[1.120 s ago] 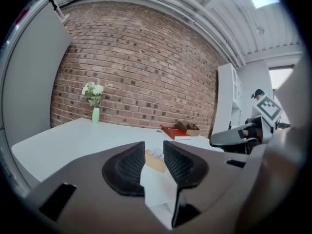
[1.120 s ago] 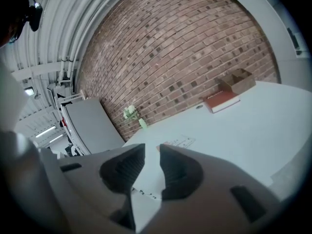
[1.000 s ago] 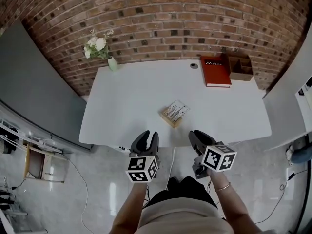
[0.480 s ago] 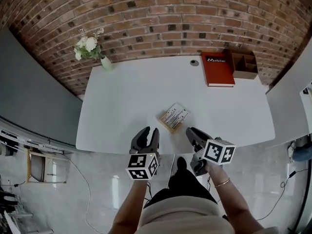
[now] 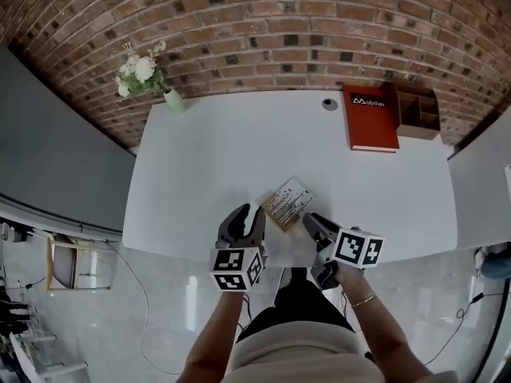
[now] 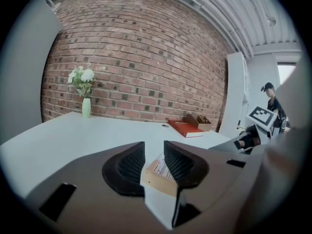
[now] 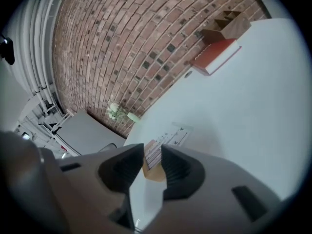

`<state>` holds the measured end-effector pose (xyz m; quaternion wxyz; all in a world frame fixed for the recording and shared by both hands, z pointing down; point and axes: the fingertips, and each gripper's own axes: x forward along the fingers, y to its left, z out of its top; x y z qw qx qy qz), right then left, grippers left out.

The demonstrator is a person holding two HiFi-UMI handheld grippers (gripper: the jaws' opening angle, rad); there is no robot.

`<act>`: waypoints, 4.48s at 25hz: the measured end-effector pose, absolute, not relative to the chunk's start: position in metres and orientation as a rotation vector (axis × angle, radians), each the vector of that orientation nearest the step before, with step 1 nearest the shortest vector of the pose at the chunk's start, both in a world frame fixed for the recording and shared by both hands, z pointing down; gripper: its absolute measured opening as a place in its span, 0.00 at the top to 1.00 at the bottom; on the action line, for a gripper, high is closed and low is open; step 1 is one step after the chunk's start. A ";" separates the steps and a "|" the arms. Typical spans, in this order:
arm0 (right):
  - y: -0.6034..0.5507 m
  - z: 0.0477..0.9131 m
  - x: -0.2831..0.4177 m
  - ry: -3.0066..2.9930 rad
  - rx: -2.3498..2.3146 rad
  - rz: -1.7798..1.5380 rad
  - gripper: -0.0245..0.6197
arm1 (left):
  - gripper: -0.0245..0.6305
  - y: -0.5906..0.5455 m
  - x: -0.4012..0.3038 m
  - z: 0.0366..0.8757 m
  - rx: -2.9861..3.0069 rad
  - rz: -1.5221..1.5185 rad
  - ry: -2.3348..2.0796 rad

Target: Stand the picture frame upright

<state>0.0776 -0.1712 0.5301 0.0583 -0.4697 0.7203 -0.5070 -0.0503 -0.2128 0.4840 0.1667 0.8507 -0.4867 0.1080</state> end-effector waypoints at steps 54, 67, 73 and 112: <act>-0.205 0.588 0.064 1.854 -1.174 -1.989 0.80 | 0.79 -0.258 -0.030 0.534 2.357 0.550 -1.204; -0.207 0.589 0.064 1.871 -1.182 -1.991 0.80 | 0.76 -0.265 0.003 0.569 2.348 0.969 -0.893; -0.208 0.588 0.063 1.866 -1.182 -1.990 0.80 | 0.78 -0.263 0.005 0.582 2.302 1.073 -0.842; -0.207 0.561 0.046 2.289 -1.336 -1.686 0.80 | 0.90 -0.254 -0.024 0.561 2.361 0.732 -1.102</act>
